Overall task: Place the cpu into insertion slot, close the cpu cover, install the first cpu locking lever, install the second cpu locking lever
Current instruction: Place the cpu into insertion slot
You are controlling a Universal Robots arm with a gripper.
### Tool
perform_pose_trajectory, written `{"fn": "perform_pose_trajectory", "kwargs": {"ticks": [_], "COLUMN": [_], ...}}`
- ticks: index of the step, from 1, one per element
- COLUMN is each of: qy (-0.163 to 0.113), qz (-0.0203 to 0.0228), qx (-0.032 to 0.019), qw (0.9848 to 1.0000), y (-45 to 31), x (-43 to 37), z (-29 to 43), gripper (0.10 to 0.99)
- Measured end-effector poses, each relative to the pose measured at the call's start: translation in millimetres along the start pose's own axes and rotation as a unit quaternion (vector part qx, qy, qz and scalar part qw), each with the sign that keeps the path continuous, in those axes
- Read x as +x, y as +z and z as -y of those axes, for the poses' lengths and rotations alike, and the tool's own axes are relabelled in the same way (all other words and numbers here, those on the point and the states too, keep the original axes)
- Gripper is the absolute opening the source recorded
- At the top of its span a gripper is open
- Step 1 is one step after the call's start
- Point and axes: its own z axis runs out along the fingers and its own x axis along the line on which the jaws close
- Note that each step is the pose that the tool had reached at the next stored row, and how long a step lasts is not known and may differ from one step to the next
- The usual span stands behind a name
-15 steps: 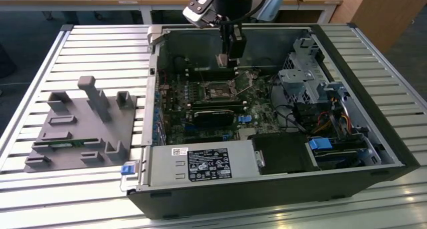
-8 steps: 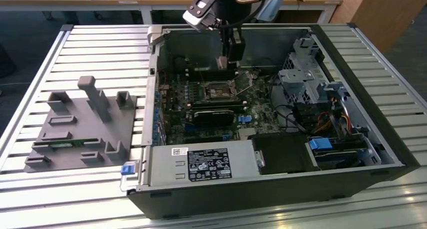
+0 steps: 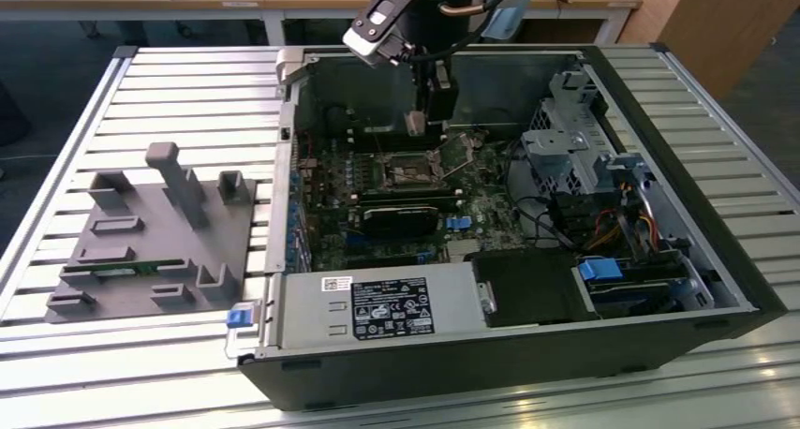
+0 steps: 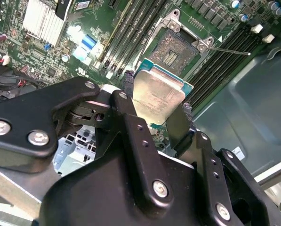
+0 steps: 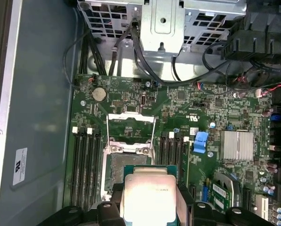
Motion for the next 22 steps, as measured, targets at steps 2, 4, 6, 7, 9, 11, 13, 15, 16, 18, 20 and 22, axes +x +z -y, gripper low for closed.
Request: {"fn": "perform_pose_trajectory", "kwargs": {"ticks": [2, 4, 6, 7, 9, 11, 13, 15, 16, 18, 20, 22], "qy": [0.000, 0.000, 0.000, 0.000, 0.000, 0.000, 0.001, 0.002, 0.002, 0.003, 0.005, 0.006], "qz": [0.0000, 0.0000, -0.0001, 0.0000, 0.0000, 0.0000, 0.0000, 0.0001, 0.0001, 0.0002, 0.0003, 0.0004], "qx": [0.0000, 0.0000, 0.0000, 0.0000, 0.0000, 0.0000, 0.0000, 0.0000, 0.0000, 0.0001, 0.0001, 0.0001], "qw": [1.0000, 1.0000, 1.0000, 1.0000, 1.0000, 1.0000, 1.0000, 1.0000, 1.0000, 1.0000, 1.0000, 1.0000], "y": [1.2, 2.5, 3.7, 4.3, 5.4, 6.4, 7.3, 8.4, 8.9, 9.8, 10.9, 12.0], "x": [0.0, 0.1, 0.1, 0.1, 0.1, 0.1, 0.2, 0.2, 0.2, 0.2, 0.2, 0.3], "z": [0.1, 0.2, 0.3, 0.3, 0.4, 0.4, 0.5, 0.6, 0.6, 0.7, 0.8, 0.8], "gripper": [0.525, 0.525, 0.525, 0.525, 0.525, 0.525, 0.525, 0.525, 0.525, 0.525, 0.525, 0.525]}}
